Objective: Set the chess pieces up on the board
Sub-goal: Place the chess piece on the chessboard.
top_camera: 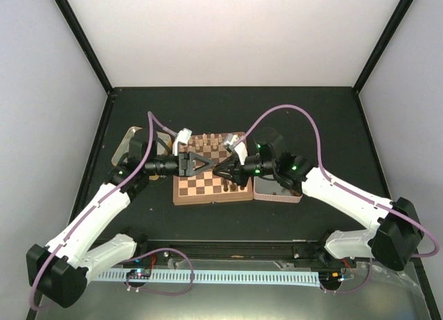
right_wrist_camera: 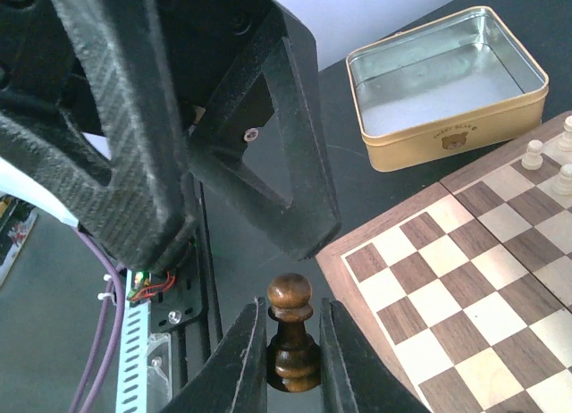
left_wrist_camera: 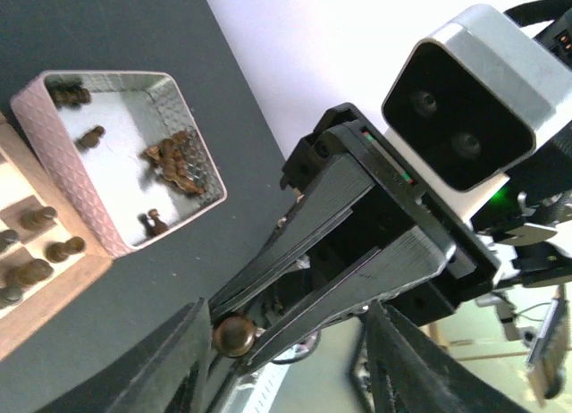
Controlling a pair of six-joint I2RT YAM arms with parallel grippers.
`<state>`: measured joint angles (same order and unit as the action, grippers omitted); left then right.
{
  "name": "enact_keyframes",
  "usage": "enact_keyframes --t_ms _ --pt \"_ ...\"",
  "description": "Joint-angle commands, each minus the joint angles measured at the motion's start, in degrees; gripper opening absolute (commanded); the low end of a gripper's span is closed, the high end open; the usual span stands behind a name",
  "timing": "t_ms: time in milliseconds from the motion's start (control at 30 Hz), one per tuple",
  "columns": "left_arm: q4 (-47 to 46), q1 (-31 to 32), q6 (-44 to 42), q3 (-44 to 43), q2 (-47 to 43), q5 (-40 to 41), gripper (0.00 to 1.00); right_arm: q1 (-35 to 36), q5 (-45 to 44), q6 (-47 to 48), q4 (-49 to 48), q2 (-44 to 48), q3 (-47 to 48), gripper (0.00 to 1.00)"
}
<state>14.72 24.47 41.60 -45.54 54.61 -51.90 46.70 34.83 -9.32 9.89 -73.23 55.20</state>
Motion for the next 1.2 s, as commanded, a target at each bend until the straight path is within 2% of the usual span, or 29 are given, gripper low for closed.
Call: enact_keyframes --t_ms 0,133,567,767,833,1000,1100,1167 --pt "-2.6 0.2 2.7 -1.9 0.9 -4.0 0.44 0.6 0.7 4.1 0.6 -0.4 1.9 0.10" --pt "-2.1 0.2 1.9 -1.6 1.6 -3.7 0.36 0.6 1.1 4.2 0.7 -0.8 2.4 0.09" --pt "2.4 0.2 -1.0 -1.8 4.0 0.6 0.35 0.5 -0.8 4.9 0.7 -1.3 3.1 0.09" --pt "1.2 0.2 -0.1 -1.6 4.7 -2.0 0.16 0.6 -1.1 4.9 0.4 -1.8 3.3 0.09" --pt "0.7 0.2 0.2 -1.5 4.9 -2.6 0.13 0.5 -1.3 4.9 0.2 -2.0 3.4 0.09" --pt "-0.4 0.2 0.9 -1.1 5.9 -4.4 0.12 0.6 -1.8 4.8 -0.2 -2.4 3.6 0.09" --pt "-0.2 0.2 0.7 -1.0 6.5 -5.5 0.23 0.6 -2.6 4.9 -0.3 -2.4 3.7 0.09" --pt "0.1 0.2 0.4 -0.8 6.7 -5.8 0.25 0.5 -3.5 4.9 -0.3 -2.4 3.5 0.09"
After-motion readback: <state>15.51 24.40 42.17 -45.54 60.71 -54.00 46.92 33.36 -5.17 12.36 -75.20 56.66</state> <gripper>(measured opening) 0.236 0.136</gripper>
